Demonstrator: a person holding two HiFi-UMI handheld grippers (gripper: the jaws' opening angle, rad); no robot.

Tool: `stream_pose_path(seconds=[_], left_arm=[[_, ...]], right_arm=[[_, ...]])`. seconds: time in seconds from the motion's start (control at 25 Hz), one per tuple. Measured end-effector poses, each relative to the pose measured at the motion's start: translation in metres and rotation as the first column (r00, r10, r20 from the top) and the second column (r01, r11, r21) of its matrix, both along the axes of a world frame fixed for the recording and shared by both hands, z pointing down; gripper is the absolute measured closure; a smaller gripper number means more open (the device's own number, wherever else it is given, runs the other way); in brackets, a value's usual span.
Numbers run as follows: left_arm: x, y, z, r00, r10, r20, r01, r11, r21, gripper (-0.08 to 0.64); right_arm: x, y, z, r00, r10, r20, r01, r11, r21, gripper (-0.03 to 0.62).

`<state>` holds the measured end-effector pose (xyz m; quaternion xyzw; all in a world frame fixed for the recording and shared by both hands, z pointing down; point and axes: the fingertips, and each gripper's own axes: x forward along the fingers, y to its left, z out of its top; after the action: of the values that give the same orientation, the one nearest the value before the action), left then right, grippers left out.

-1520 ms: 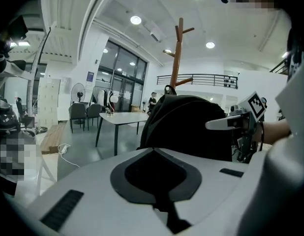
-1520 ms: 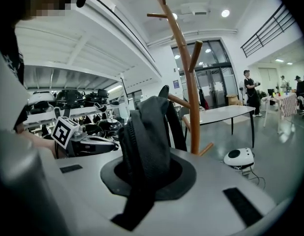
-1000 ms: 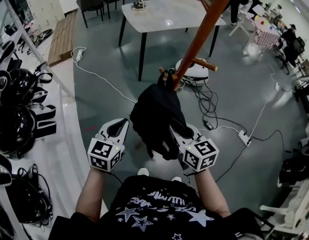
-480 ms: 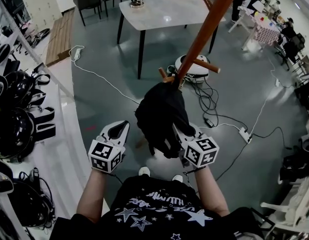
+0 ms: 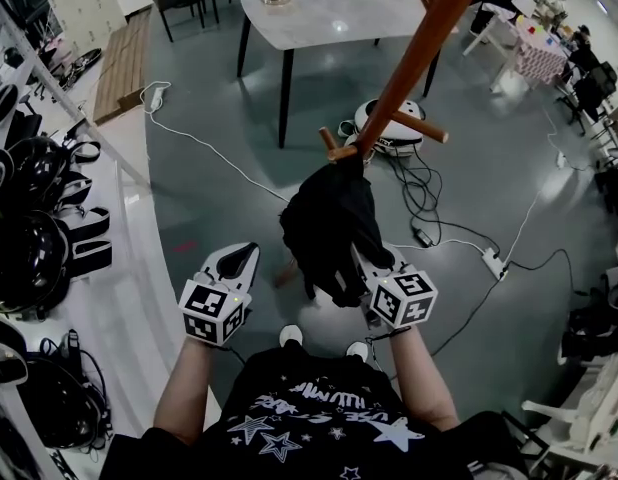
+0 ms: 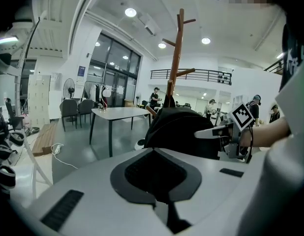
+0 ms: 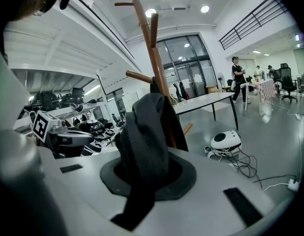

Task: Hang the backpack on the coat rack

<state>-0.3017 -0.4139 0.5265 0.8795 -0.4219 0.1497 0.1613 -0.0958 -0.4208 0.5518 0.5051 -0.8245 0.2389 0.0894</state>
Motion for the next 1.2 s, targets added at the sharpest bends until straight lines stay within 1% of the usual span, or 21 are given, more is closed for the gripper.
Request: stream_pose_path(seconds=[0.32,0.44,0.56,0.64,0.68,0.8,0.84,0.88,1.04,1.2], left_arm=[[0.01,0.015,0.009,1.0,0.013,0.015,-0.013,1.0,-0.021,0.54],[0.013,0.022,0.011,1.0,0.013,0.022,-0.012,1.0,-0.028,0.54],[0.011,0.03,0.013,1.0,0.003,0.028,-0.002,1.0,-0.032,0.54],[0.01,0.034,0.014,1.0,-0.009,0.03,0.01,0.999,-0.032,0.54],[0.01,0.037,0.014,0.999,-0.016,0.03,0.017,0.999,-0.033,0.54],[0.012,0.045,0.013,0.999,-0.036,0.031,0.037,0.999,-0.032,0.54],[0.012,0.048,0.012,0.999,-0.043,0.032,0.044,0.999,-0.03,0.54],[0.012,0.051,0.011,0.998,-0.052,0.032,0.053,0.998,-0.028,0.54],[0.014,0.062,0.006,0.995,-0.1,0.03,0.1,0.995,-0.014,0.54],[0.024,0.074,-0.002,0.987,-0.159,0.027,0.159,0.987,0.003,0.54]], right_arm=[[0.002,-0.005,0.024,1.0,-0.006,-0.009,0.006,1.0,0.007,0.525],[0.001,-0.007,0.03,1.0,-0.006,-0.015,0.006,1.0,-0.009,0.509],[-0.003,-0.008,0.035,0.999,-0.004,-0.046,0.003,1.0,-0.008,0.491],[-0.004,-0.01,0.038,0.997,-0.008,-0.074,0.008,1.0,-0.002,0.482],[-0.005,-0.011,0.04,0.996,-0.015,-0.09,0.015,1.0,0.0,0.466],[-0.004,-0.011,0.041,0.99,-0.043,-0.131,0.043,0.999,-0.001,0.402],[-0.003,-0.011,0.039,0.99,-0.05,-0.131,0.05,0.999,0.0,0.374],[-0.002,-0.01,0.036,0.99,-0.056,-0.127,0.057,0.998,0.005,0.365],[0.004,-0.005,0.018,0.985,-0.103,-0.134,0.11,0.993,0.04,0.36],[0.025,0.003,-0.005,0.982,-0.134,-0.137,0.146,0.986,0.08,0.357]])
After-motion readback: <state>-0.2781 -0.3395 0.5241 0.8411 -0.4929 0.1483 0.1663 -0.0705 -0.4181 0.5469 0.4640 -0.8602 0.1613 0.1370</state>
